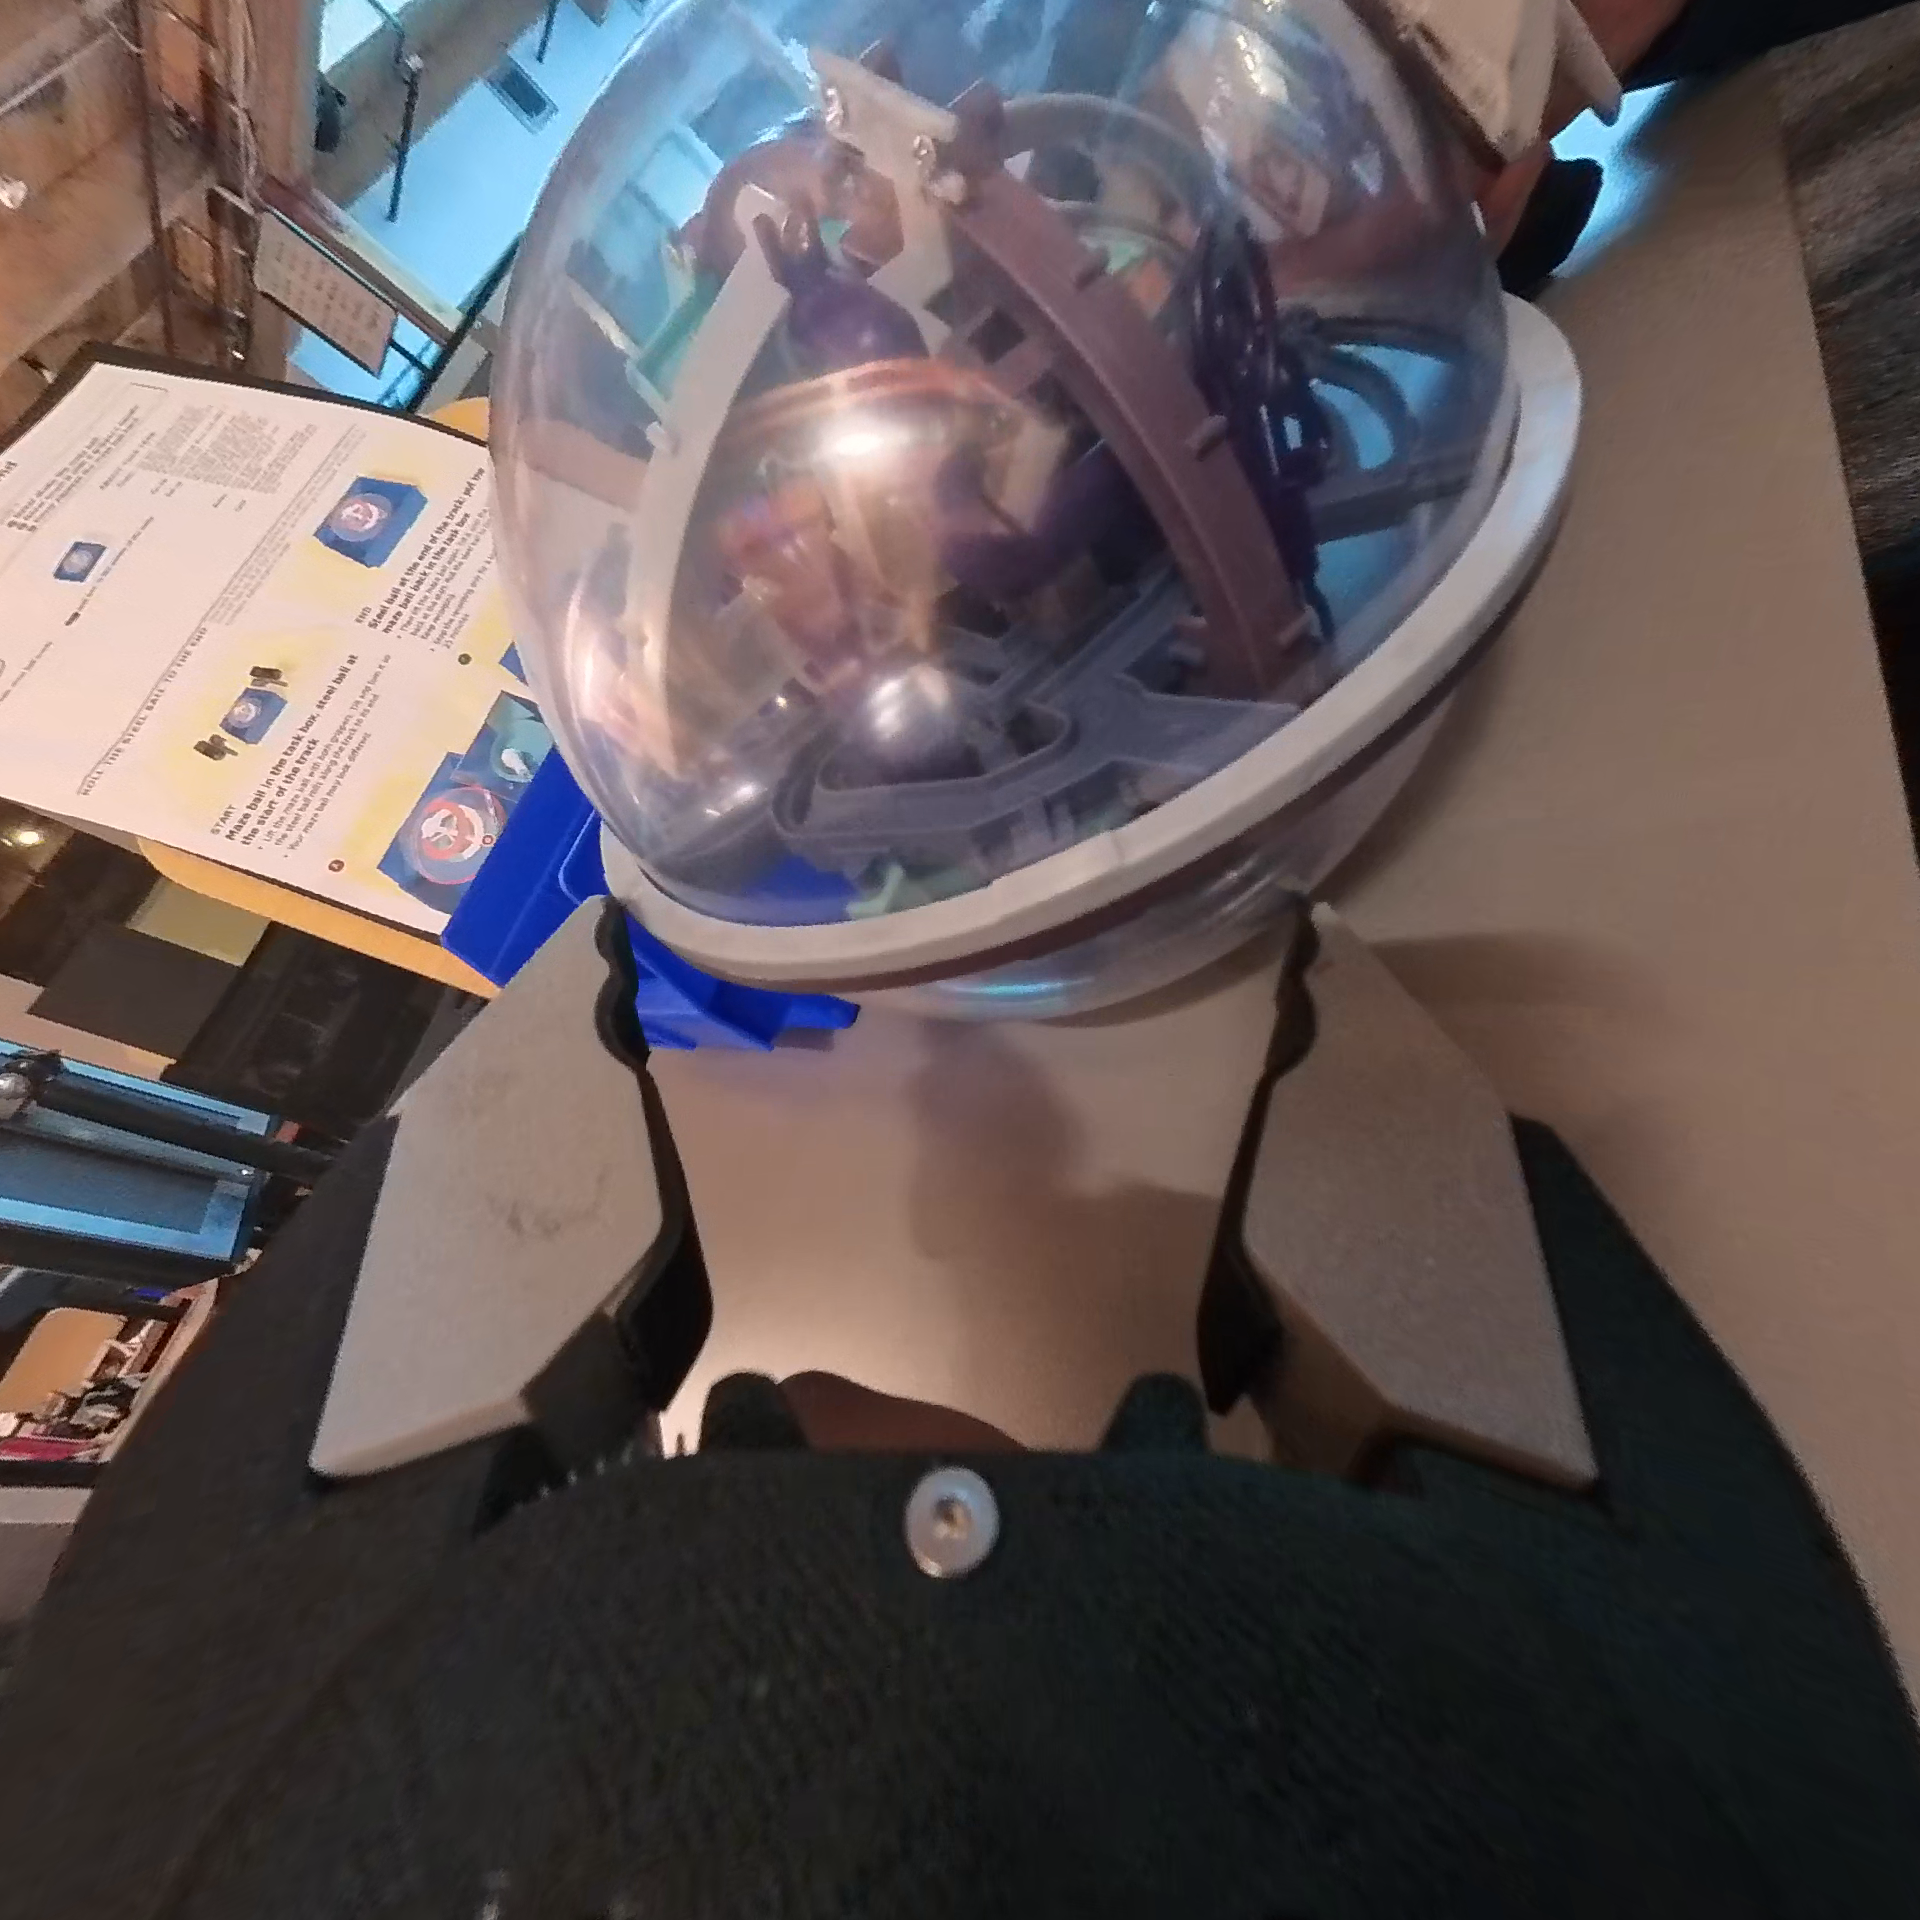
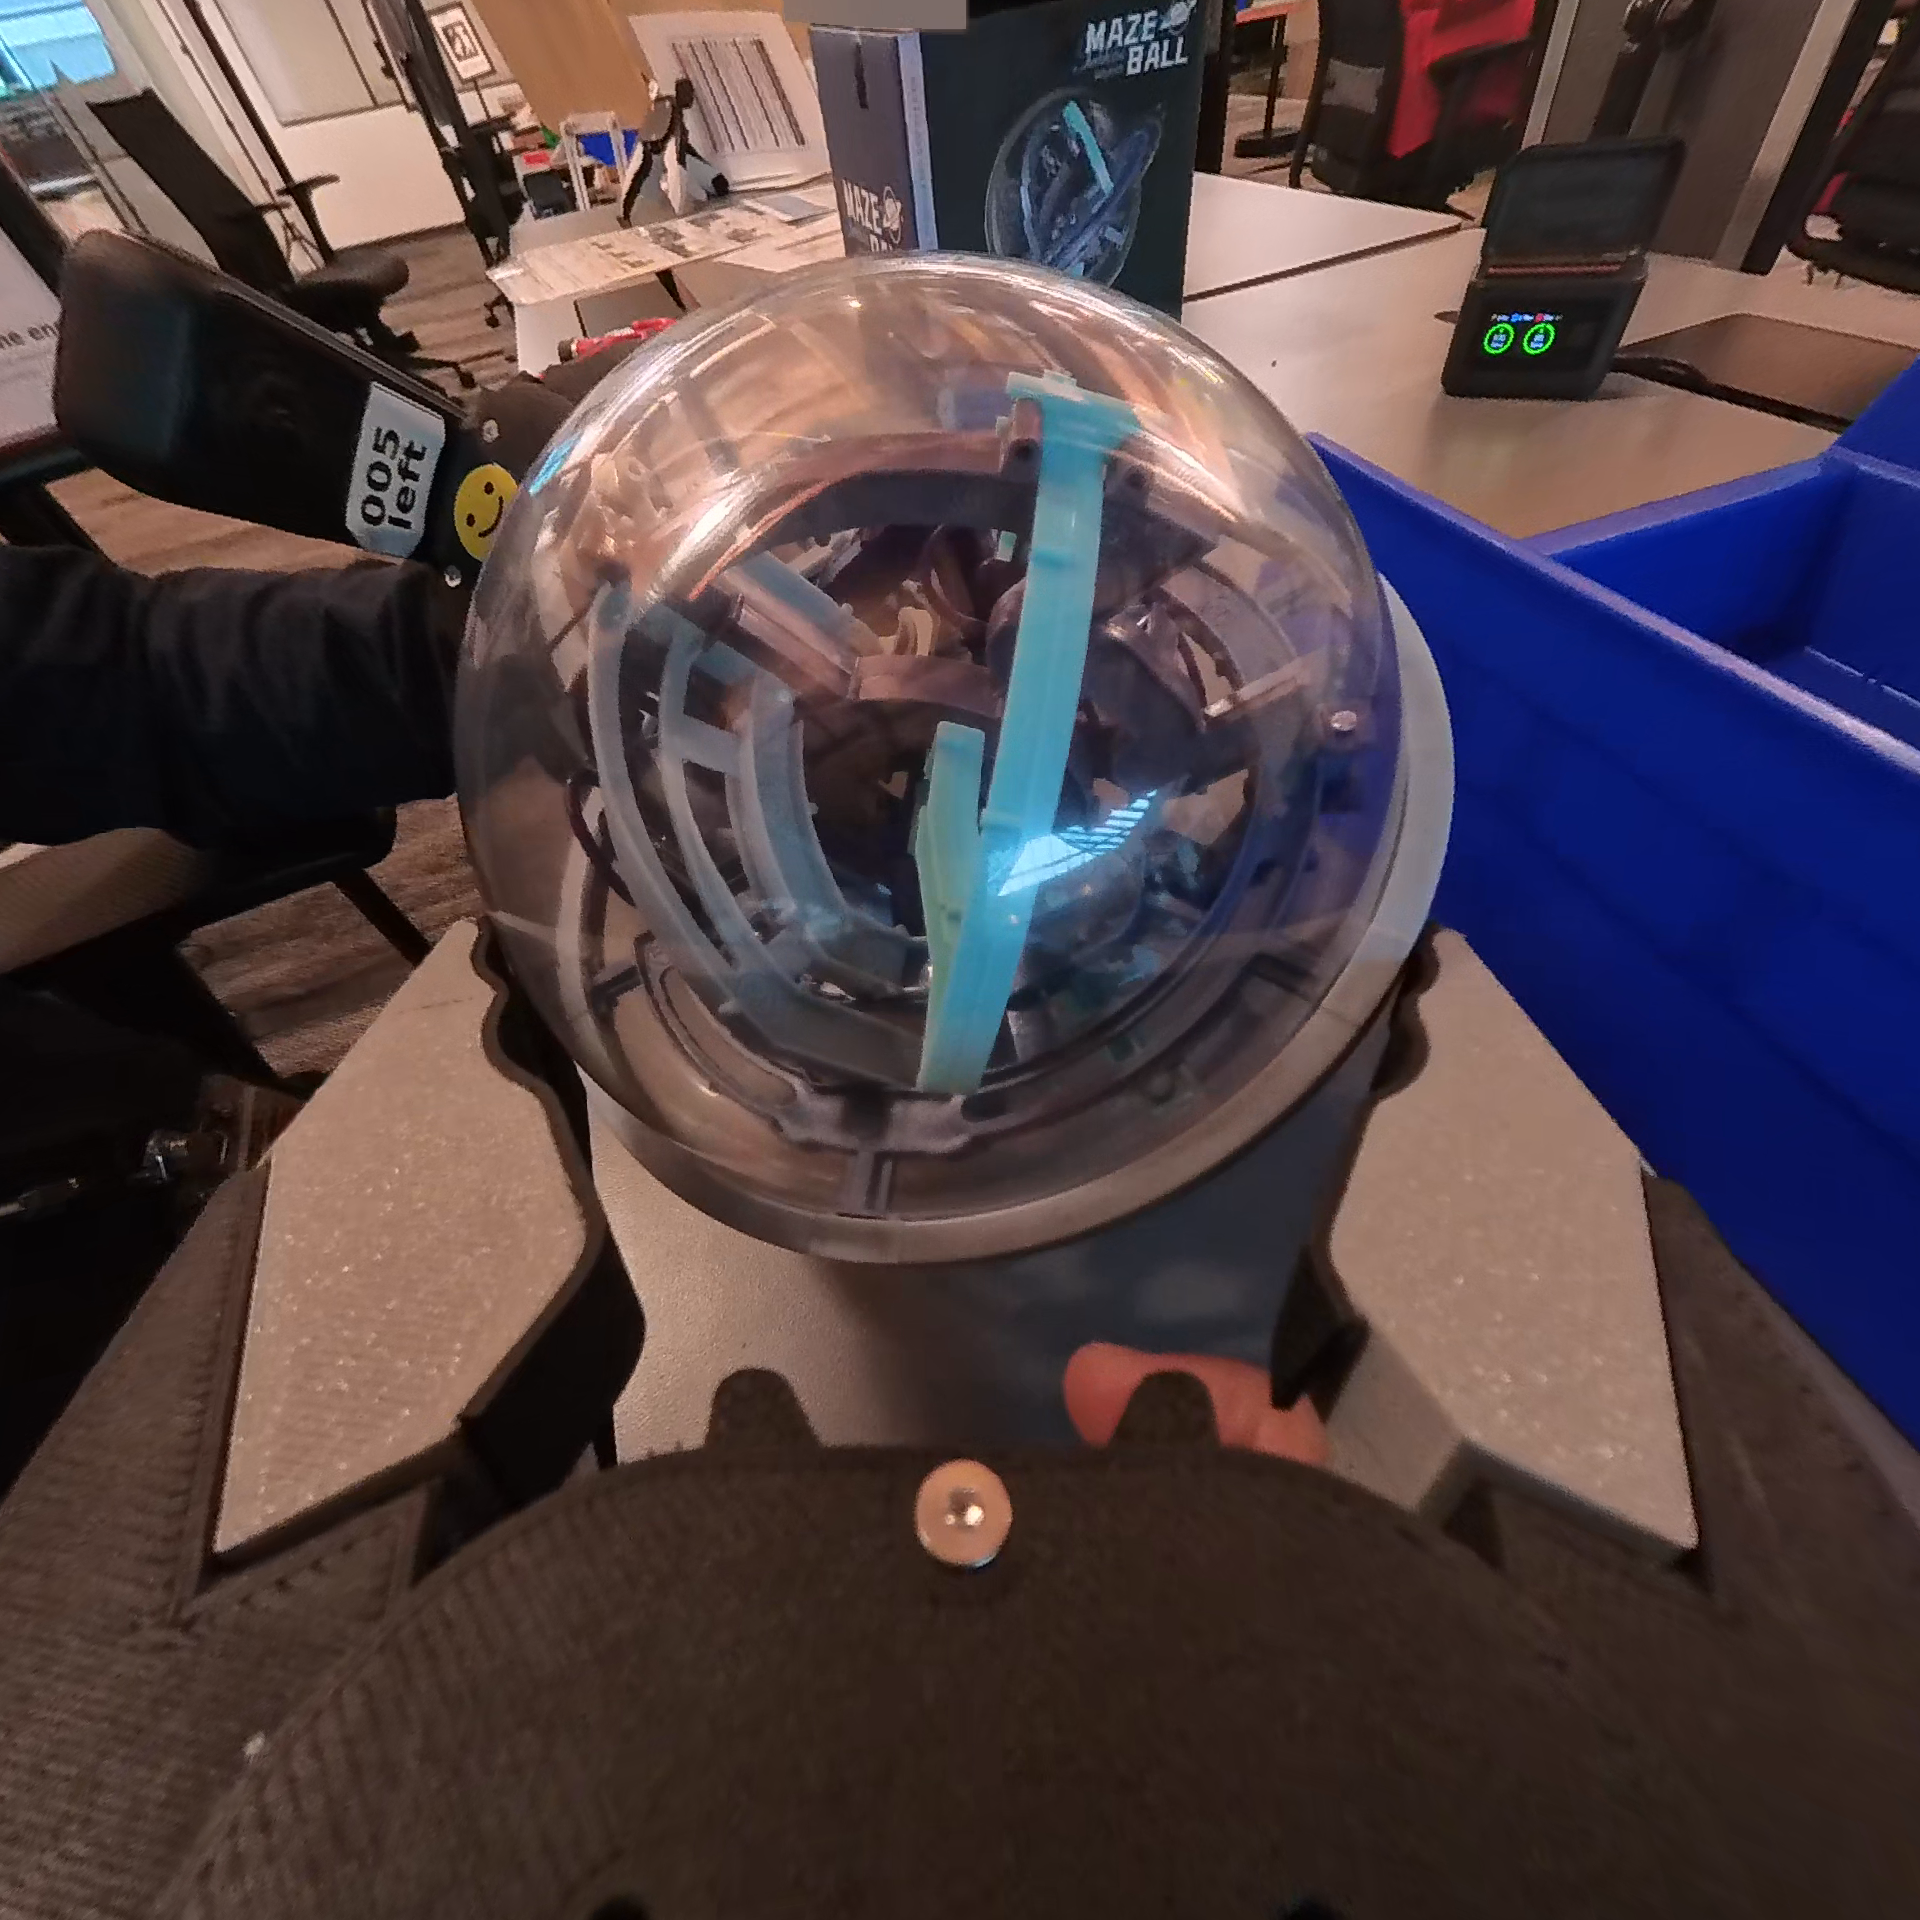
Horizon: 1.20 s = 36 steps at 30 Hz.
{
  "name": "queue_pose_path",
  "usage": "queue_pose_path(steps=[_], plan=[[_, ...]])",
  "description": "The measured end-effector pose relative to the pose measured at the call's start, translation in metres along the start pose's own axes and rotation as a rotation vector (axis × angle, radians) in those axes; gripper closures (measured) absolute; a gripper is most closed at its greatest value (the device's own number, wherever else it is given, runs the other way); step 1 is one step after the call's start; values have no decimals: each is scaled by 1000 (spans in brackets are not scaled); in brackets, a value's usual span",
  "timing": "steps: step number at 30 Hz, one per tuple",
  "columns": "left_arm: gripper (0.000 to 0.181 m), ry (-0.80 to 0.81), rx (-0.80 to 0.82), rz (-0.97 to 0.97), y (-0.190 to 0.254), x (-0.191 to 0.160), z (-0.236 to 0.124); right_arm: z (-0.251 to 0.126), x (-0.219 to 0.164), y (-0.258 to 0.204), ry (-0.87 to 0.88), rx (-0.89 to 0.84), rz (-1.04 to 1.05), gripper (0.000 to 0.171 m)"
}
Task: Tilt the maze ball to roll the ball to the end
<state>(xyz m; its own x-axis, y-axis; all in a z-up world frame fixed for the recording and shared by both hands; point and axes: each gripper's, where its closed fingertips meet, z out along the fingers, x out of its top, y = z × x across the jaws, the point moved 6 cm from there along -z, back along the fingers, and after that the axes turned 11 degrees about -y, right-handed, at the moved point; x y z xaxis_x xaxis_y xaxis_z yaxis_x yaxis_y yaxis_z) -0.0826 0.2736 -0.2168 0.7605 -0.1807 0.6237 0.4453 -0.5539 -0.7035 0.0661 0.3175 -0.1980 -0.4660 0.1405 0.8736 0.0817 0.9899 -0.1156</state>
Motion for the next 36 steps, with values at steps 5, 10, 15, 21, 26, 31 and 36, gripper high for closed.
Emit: queue_pose_path(steps=[5,10,15,21,26,31,36], plan=[[61,0,2,1,0,0,0,0,0,0,-2,2,1,14],[61,2,9,3,1,1,0,0,-1,1,7,19,10,14],[60,9,22,17,2,2,0,-1,-2,0,4,17,-6,14],[61,14,35,32,2,1,0,-1,-2,0,1,12,-25,14],[61,24,43,42,3,2,-1,-2,-3,-1,-5,15,-37,14],[61,26,44,43,3,3,-1,-2,-4,-1,-7,16,-38,15],[61,27,46,46,3,3,-2,-2,-4,-2,-9,14,-42,15]])
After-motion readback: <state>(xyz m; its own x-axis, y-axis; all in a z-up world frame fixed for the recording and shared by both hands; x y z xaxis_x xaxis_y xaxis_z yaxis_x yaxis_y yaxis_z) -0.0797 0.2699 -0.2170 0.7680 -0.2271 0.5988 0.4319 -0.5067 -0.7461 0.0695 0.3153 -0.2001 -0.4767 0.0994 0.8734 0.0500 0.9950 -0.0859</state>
